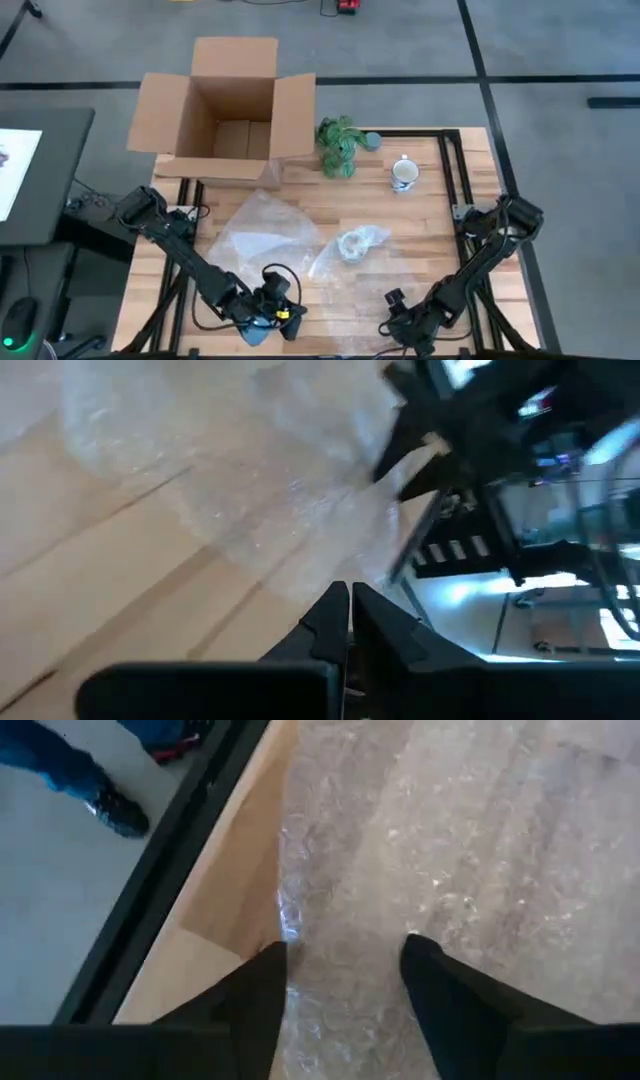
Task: Wrap mug
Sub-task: Wrap the green mug with the bubble wrap
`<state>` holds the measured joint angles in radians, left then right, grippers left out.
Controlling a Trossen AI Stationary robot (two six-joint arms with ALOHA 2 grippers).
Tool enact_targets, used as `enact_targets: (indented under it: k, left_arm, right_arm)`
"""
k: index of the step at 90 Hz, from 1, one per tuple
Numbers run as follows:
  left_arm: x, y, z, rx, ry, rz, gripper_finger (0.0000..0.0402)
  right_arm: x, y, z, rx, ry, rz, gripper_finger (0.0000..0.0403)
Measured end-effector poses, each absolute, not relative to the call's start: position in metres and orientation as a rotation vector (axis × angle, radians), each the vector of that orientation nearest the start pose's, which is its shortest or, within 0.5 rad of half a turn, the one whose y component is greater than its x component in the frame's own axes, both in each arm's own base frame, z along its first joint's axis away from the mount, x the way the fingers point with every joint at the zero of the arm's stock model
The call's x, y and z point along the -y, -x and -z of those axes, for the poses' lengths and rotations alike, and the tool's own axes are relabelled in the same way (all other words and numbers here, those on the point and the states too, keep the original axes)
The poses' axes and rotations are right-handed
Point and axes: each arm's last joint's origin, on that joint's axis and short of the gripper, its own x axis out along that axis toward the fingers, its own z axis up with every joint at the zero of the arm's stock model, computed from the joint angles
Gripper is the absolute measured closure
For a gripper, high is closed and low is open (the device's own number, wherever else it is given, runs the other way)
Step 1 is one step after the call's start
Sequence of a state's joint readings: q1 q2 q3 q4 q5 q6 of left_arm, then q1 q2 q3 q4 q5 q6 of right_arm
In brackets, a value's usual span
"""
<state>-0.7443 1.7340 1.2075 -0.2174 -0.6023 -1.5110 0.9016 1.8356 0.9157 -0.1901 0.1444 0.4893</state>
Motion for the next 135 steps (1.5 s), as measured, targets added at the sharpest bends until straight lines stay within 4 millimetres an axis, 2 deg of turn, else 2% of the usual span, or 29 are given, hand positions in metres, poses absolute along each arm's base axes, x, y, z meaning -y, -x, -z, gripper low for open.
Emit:
enact_targets:
  k: [17,22,27,39,58,83,104,135]
  left_arm:
    - [0.237,-0.294,-0.252,-0.530,0.935,-0.316,0.0402]
    - [0.235,-0.296,-0.256,-0.533,0.913,-0.320,0.0402]
    - [0.235,-0.298,-0.261,-0.533,0.897,-0.319,0.0402]
    - [0.233,-0.298,-0.271,-0.548,0.855,-0.327,0.0402]
    - [0.229,-0.296,-0.277,-0.590,0.797,-0.368,0.0402]
    - [0.229,-0.296,-0.277,-0.597,0.784,-0.372,0.0402]
    - [0.228,-0.295,-0.277,-0.607,0.754,-0.372,0.0402]
    - [0.228,-0.296,-0.277,-0.603,0.744,-0.364,0.0402]
  right_arm:
    - [-0.251,-0.207,-0.124,-1.111,0.074,-0.386,0.0373]
    - [-0.248,-0.207,-0.131,-1.113,0.058,-0.382,0.0392]
    - [-0.246,-0.208,-0.140,-1.108,0.035,-0.374,0.0393]
    - [-0.242,-0.213,-0.179,-1.027,-0.070,-0.381,0.0401]
    - [-0.224,-0.222,-0.224,-0.927,-0.184,-0.363,0.0402]
    - [-0.190,-0.240,-0.269,-0.845,-0.294,-0.275,0.0403]
    - [-0.153,-0.258,-0.292,-0.813,-0.356,-0.148,0.0403]
    - [-0.090,-0.280,-0.290,-0.850,-0.415,0.091,0.0403]
